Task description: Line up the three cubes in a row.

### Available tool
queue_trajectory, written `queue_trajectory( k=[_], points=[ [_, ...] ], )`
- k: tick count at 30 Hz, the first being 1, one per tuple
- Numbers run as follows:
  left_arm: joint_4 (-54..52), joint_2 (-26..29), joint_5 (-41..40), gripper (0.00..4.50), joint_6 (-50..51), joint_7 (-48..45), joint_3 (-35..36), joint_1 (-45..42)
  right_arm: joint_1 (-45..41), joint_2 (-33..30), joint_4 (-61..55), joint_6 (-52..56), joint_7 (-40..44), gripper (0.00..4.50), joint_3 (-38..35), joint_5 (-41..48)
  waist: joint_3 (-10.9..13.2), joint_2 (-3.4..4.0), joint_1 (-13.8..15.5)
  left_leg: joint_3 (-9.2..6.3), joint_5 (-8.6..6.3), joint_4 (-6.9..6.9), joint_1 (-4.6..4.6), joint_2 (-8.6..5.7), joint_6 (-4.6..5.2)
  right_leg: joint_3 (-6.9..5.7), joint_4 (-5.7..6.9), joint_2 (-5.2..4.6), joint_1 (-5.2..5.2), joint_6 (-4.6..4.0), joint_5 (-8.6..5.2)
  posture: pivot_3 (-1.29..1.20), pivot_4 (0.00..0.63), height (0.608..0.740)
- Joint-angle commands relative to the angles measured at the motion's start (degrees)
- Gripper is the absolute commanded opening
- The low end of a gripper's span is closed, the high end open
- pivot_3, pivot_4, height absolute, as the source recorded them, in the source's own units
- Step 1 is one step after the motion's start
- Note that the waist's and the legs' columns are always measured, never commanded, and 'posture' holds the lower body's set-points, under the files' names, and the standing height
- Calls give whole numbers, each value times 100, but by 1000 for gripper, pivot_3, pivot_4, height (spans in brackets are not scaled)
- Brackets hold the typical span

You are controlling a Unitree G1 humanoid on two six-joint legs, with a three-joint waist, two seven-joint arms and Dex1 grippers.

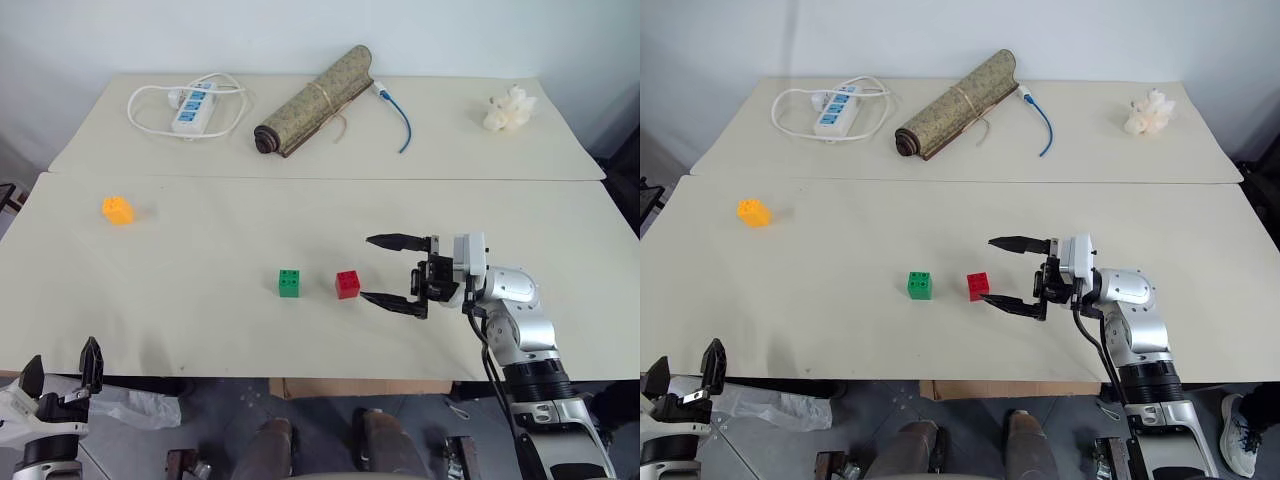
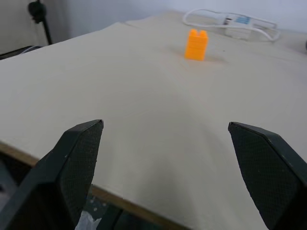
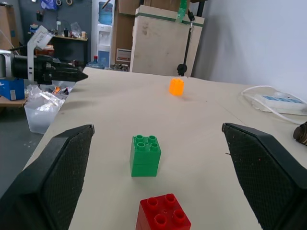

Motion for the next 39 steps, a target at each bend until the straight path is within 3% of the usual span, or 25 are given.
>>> queue_trajectory(
  k=[1, 8, 12, 17, 21, 25, 28, 33, 36, 39],
  points=[
    [-169, 395, 238, 4408, 128, 469, -149, -502, -124, 27, -35, -152, 45, 4500, -30, 4, 0, 0, 19, 0, 1, 0, 1, 0, -1, -1, 2, 1, 0, 0, 0, 0, 150, 740],
    [294, 1433, 619, 4408, 1288, 1507, -508, -2198, -252, 56, 24, -227, -18, 4500, 12, -114, -2, -2, 0, 5, 4, 0, 2, -3, -8, -20, 21, 6, -8, 0, 1, 0, 150, 740],
    [1755, 2229, 965, 4408, 1182, 1559, -582, -3318, -243, 84, -64, -159, -104, 4500, 46, -135, -2, -3, -52, 4, 9, 0, -3, 0, -15, -24, 35, 12, -18, 0, 0, 0, 150, 740],
    [4391, 3184, 1421, 4408, 339, 785, -1064, -4718, -213, 98, -190, -138, -200, 4500, 125, -200, -2, -3, -122, 6, 11, -2, -3, -7, -14, -26, 40, 9, -20, 0, 1, 0, 150, 740],
    [5991, 3496, 1620, 4408, -176, 180, -1442, -5706, -205, 72, -357, -100, -343, 4500, 125, -218, -3, -4, -126, 4, 11, -1, -10, -9, -14, -34, 39, 7, -27, 1, 1, 0, 150, 740],
    [7364, 3663, 1812, 4408, -496, 283, -1628, -6620, -41, -45, -684, 16, -379, 4500, 155, -201, -3, -4, -119, 4, 11, -1, -24, -11, -13, -89, 39, 3, -41, 0, 1, 0, 150, 740],
    [7983, 3709, 1853, 4408, -524, 350, -1694, -7012, 26, -61, -829, 81, -484, 4500, 136, -210, -3, -5, -130, 12, 8, -1, -27, -15, -9, -163, 43, -16, -50, -1, 1, 0, 150, 740],
    [8424, 3693, 1970, 4408, -585, 467, -1846, -7250, 135, -156, -962, 115, -630, 4500, 54, -232, -3, -5, -157, 35, 6, -1, -28, -19, -5, -174, 53, -31, -65, -1, 1, 0, 150, 740],
    [8502, 3660, 1941, 3855, -571, 424, -1851, -7290, 171, -192, -974, 99, -698, 4500, 31, -236, -3, -5, -146, 34, 6, -1, -28, -21, -5, -189, 55, -63, -66, -1, 1, 0, 150, 740],
    [8444, 3632, 1912, 2973, -666, 386, -1848, -7195, 191, -183, -934, 30, -741, 4500, 47, -261, -3, -6, -131, 34, 9, 0, -28, -31, 0, -206, 60, -79, -66, -1, 1, 0, 150, 740]
  ],
)
